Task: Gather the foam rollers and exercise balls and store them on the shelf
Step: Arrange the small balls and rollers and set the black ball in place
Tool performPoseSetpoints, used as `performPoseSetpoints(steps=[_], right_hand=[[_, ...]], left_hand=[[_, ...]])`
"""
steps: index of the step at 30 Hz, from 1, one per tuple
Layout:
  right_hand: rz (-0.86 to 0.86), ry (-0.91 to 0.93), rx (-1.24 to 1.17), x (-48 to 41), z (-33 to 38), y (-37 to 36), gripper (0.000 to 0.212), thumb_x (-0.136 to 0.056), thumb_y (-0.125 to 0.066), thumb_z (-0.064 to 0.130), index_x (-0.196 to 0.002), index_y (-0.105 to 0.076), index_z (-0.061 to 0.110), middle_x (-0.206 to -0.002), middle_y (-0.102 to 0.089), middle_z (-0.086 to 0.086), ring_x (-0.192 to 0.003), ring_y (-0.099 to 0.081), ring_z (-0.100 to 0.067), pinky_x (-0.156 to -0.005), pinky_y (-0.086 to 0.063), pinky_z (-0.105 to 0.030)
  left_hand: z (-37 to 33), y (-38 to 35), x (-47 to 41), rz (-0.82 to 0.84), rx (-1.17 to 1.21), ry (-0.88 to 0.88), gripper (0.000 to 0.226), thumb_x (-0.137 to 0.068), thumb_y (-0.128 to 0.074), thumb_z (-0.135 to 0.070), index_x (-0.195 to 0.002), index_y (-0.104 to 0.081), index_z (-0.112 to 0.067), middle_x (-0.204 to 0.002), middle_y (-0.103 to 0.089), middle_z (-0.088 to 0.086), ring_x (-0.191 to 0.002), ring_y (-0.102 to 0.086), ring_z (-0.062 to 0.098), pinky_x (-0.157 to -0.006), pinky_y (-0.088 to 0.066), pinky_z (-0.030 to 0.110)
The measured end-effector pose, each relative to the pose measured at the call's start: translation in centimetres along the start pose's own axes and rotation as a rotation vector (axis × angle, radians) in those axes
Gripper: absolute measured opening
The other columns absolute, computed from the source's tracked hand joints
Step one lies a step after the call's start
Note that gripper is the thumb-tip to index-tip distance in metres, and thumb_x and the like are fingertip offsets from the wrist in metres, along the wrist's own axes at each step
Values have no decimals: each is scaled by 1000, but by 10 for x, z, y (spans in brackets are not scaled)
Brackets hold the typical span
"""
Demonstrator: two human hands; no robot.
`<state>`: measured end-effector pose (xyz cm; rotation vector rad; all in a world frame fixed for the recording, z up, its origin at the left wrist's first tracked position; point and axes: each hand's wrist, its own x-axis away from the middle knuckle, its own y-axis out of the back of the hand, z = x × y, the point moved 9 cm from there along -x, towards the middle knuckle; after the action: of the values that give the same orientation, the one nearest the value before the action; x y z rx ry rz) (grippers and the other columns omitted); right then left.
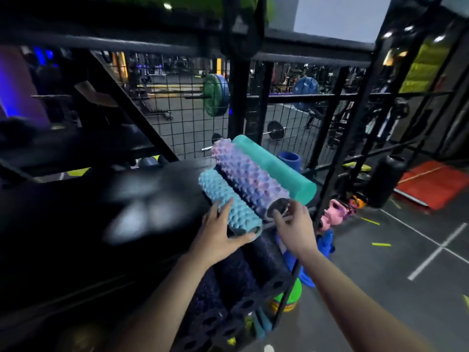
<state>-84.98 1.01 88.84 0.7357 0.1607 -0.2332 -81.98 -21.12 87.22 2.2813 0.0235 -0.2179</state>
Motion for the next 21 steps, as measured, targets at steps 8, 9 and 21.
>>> performPoseSetpoints(steps=[8,9,21], right_hand=[[124,41,89,-81,-24,-31,94,-76,-74,66,-146,-38,14,-141,-47,-8,-135,-39,-29,-114,-32,-43],[139,52,73,-86,-28,-34,92,-74,-75,68,-142,-40,17,-137,-49,-5,-133,-41,-26,-112,-36,-43],[171,77,-257,-108,-31,-39,76,-65,-85,60,-110,-39,21,-112,-49,-1,-98,-53,-17,-81,-45,-32]], left_hand=[[6,-44,-86,100,-164,20,108,-63,-76,-76,-155,-31,-43,-170,4,-2,-153,0,33,-124,-19,43],[5,-44,-90,82,-179,1,104,-62,-76,-75,-152,-36,-42,-170,1,-4,-152,-3,32,-123,-20,42],[17,-42,-81,74,120,154,93,-61,-93,-51,-140,-46,-60,-164,-1,-30,-142,-6,-25,-114,-22,9]])
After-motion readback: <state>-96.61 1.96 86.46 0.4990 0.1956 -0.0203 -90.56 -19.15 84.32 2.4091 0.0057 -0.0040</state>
